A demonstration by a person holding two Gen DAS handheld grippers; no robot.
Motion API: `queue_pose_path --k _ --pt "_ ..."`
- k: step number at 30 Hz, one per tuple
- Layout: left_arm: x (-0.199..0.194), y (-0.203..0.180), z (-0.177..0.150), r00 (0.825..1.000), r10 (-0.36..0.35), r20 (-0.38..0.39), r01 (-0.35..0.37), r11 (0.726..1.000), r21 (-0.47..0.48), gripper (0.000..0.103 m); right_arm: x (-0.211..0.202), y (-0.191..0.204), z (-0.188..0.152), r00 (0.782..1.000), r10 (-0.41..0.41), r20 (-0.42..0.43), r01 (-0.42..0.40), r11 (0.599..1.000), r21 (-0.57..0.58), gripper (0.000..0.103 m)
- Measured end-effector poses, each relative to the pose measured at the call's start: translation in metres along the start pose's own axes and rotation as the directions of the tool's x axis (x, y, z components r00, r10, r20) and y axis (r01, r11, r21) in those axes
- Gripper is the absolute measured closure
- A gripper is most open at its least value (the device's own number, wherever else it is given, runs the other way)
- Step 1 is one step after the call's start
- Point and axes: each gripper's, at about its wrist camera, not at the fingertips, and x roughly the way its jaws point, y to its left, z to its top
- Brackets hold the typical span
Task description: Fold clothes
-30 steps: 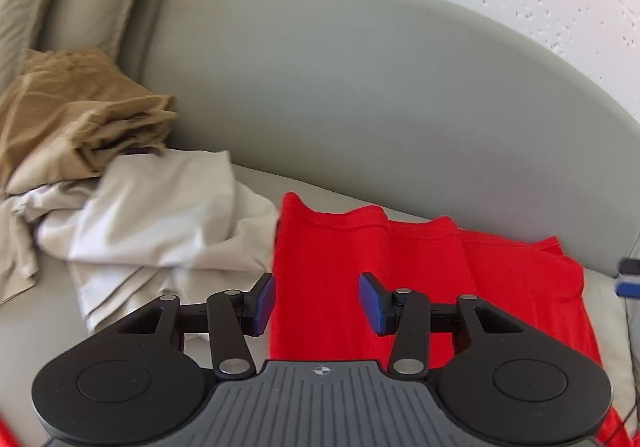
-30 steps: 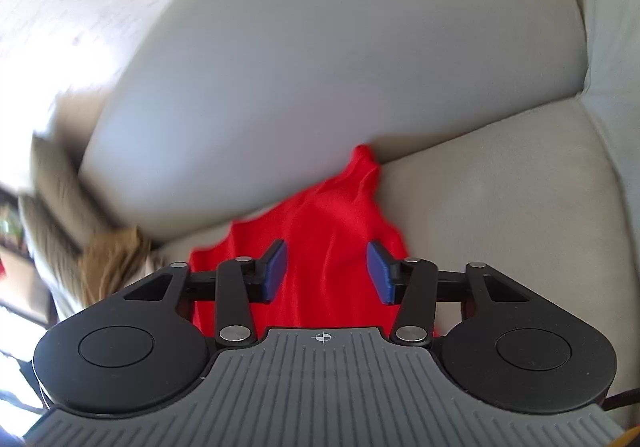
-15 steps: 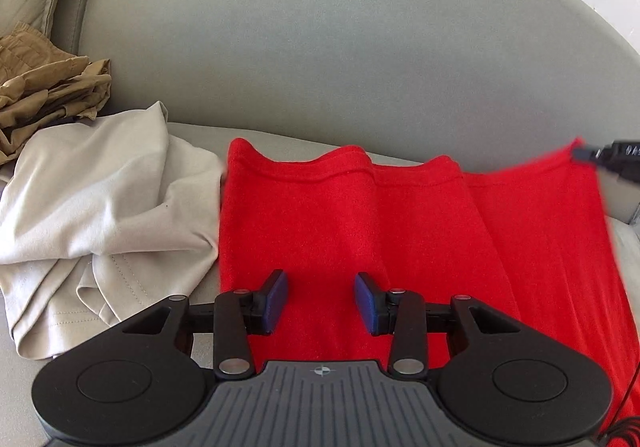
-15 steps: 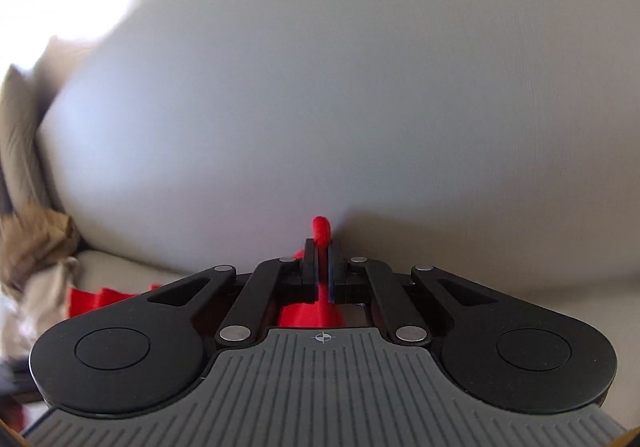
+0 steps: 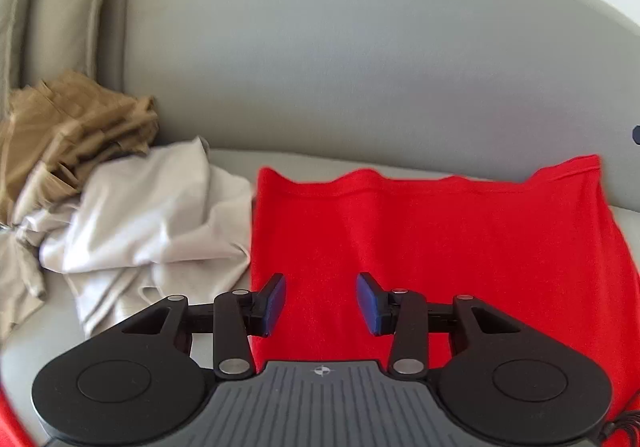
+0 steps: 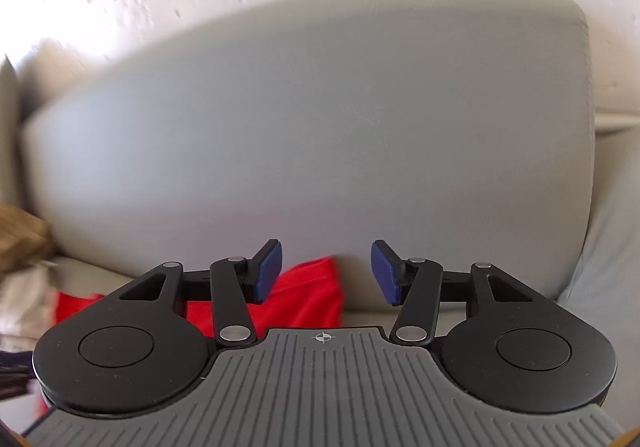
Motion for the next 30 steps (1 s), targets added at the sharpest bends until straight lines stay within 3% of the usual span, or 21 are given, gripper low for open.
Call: queue_pose_path --k 5,11,16,18,20,21,23,26,28,30 --pt "-0.048 -0.018 0.004 0.999 0.037 0.023 -0.038 0.999 0.023 0.060 -0.066 0.006 -0.005 0.995 0.098 -0.007 -0.097 0.995 0.010 0.047" --pt "-0.087 -0.027 0.012 1.000 0.016 0.025 -0.017 0.999 0.037 0.055 -0.124 0.022 -0.010 0.987 0.162 0.018 -0.163 0.987 0.016 0.047" --pt "-0.081 -0.031 0.008 1.000 0.026 0.003 -0.026 0.998 0.049 0.053 -0.120 0.021 -0.008 0.987 0.157 -0.016 -0.158 0.987 -0.027 0.043" --pt "-0.065 -0.031 0.002 1.000 0.025 -0.013 -0.025 0.999 0.046 0.048 -0.108 0.021 -0.017 0.986 0.147 -0.074 -0.149 0.988 -0.030 0.042" --pt "-0.038 -0.029 -0.011 0.999 0.006 -0.050 -0.003 0.999 0.053 0.051 -0.078 0.020 -0.035 0.979 0.132 -0.153 -0.138 0.990 -0.030 0.042" --pt "-0.024 -0.028 -0.018 0.997 -0.006 -0.071 0.010 0.998 0.056 0.058 -0.061 0.019 -0.046 0.974 0.116 -0.196 -0.125 0.992 -0.035 0.042" --pt "0.001 -0.024 -0.032 0.992 -0.024 -0.122 0.032 0.997 0.064 0.078 -0.031 0.016 -0.068 0.957 0.099 -0.274 -0.117 0.992 -0.048 0.048" --pt "0.021 -0.014 -0.048 0.990 -0.012 -0.144 0.023 0.997 0.073 0.079 0.008 0.008 -0.103 0.921 0.102 -0.377 -0.137 0.988 -0.069 0.062" --pt "0.016 -0.003 -0.047 0.989 0.051 -0.136 -0.041 0.996 0.075 0.078 0.005 -0.005 -0.110 0.943 0.036 -0.331 -0.077 0.991 -0.111 0.103" --pt "0.010 0.011 -0.045 0.982 0.108 -0.156 -0.103 0.994 0.042 0.080 -0.005 -0.024 -0.111 0.960 -0.057 -0.274 0.023 0.992 -0.126 0.103"
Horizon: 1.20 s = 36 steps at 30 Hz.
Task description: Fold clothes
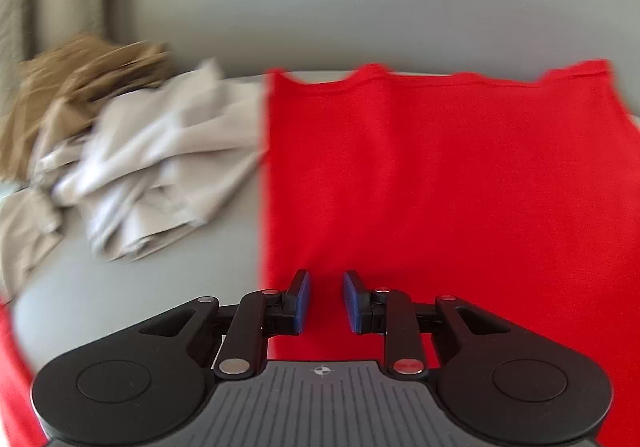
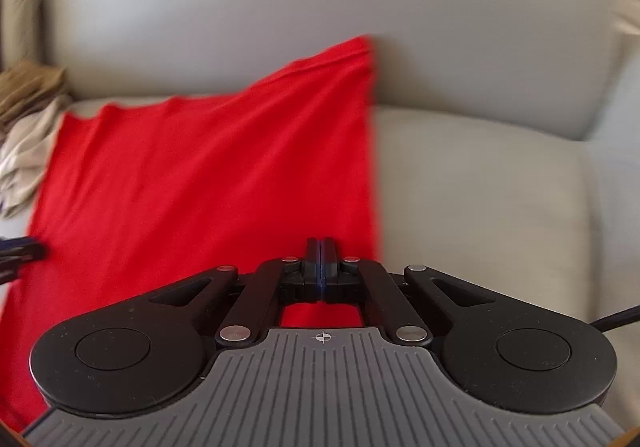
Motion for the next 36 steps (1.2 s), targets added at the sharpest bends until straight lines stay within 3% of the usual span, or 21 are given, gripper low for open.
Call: queue_pose_path --k 2,5,6,8,10,13,14,17,18,19,21,23,24,25,27,29,31,35,36 --pt "-0.011 0.010 0.000 1.000 0.009 -0.027 -0.010 0.999 -0.034 0.080 -0.010 -0.028 -0.004 0.999 -0.047 -0.009 0.048 0.995 0.089 0.102" --pt "-0.043 0.012 -0.007 0.999 -0.026 -0.030 0.025 0.999 -0.041 0.080 -0.032 -0.054 -0.007 0.973 -0.230 -0.029 0.232 0.965 0.125 0.094" --pt "-0.054 0.010 -0.010 0.998 -0.052 -0.030 0.051 0.998 -0.034 0.080 -0.042 -0.063 -0.008 0.974 -0.225 -0.034 0.228 0.959 0.169 0.091" --pt "-0.076 0.005 -0.018 0.992 -0.122 -0.039 0.121 0.993 -0.016 0.080 -0.067 -0.074 -0.014 0.996 -0.092 -0.017 0.093 0.959 0.269 0.090" --pt "-0.093 -0.005 -0.028 0.970 -0.231 -0.080 0.231 0.973 -0.011 0.080 -0.082 -0.069 -0.024 0.998 0.065 -0.018 -0.057 0.953 0.297 0.078" --pt "-0.111 -0.026 -0.049 0.910 -0.385 -0.155 0.387 0.922 -0.022 0.073 -0.081 -0.051 -0.043 0.966 0.253 -0.056 -0.220 0.915 0.339 0.071" --pt "-0.114 -0.035 -0.058 0.901 -0.398 -0.171 0.402 0.915 -0.011 0.072 -0.075 -0.045 -0.050 0.953 0.293 -0.078 -0.248 0.900 0.358 0.071" --pt "-0.113 -0.051 -0.085 0.911 -0.351 -0.215 0.362 0.932 0.013 0.073 -0.053 -0.029 -0.070 0.911 0.384 -0.152 -0.295 0.863 0.410 0.072" --pt "-0.112 -0.050 -0.093 0.911 -0.342 -0.232 0.351 0.936 -0.001 0.073 -0.046 -0.030 -0.073 0.917 0.357 -0.181 -0.260 0.875 0.408 0.089" --pt "-0.116 -0.046 -0.098 0.910 -0.344 -0.230 0.349 0.937 -0.020 0.074 -0.049 -0.036 -0.077 0.944 0.276 -0.181 -0.190 0.902 0.388 0.103" --pt "-0.130 -0.032 -0.107 0.911 -0.359 -0.204 0.353 0.933 -0.065 0.075 -0.064 -0.057 -0.080 0.980 0.142 -0.137 -0.076 0.911 0.406 0.103" --pt "-0.147 -0.015 -0.112 0.917 -0.358 -0.173 0.346 0.933 -0.099 0.075 -0.082 -0.076 -0.082 0.992 0.010 -0.123 0.045 0.898 0.437 0.103" --pt "-0.155 -0.009 -0.114 0.922 -0.353 -0.157 0.340 0.935 -0.103 0.076 -0.091 -0.086 -0.083 0.991 -0.057 -0.118 0.105 0.885 0.453 0.093" --pt "-0.164 -0.004 -0.117 0.928 -0.346 -0.141 0.334 0.937 -0.102 0.076 -0.101 -0.090 -0.084 0.991 -0.076 -0.109 0.118 0.881 0.459 0.093" --pt "-0.179 -0.002 -0.123 0.935 -0.335 -0.116 0.327 0.942 -0.080 0.075 -0.116 -0.089 -0.087 0.997 0.050 -0.064 -0.012 0.869 0.494 0.093" --pt "-0.185 -0.012 -0.131 0.940 -0.321 -0.111 0.316 0.947 -0.059 0.075 -0.126 -0.079 -0.093 0.979 0.201 -0.022 -0.160 0.841 0.517 0.091" --pt "-0.190 -0.025 -0.140 0.947 -0.304 -0.108 0.301 0.953 -0.041 0.075 -0.124 -0.053 -0.102 0.960 0.274 -0.053 -0.217 0.853 0.475 0.083" --pt "-0.195 -0.048 -0.162 0.957 -0.277 -0.089 0.276 0.961 -0.024 0.073 -0.127 0.011 -0.122 0.968 0.197 -0.155 -0.156 0.957 0.244 0.083" --pt "-0.196 -0.050 -0.168 0.955 -0.280 -0.101 0.278 0.960 -0.034 0.073 -0.126 0.017 -0.127 0.972 0.167 -0.166 -0.131 0.970 0.207 0.076"
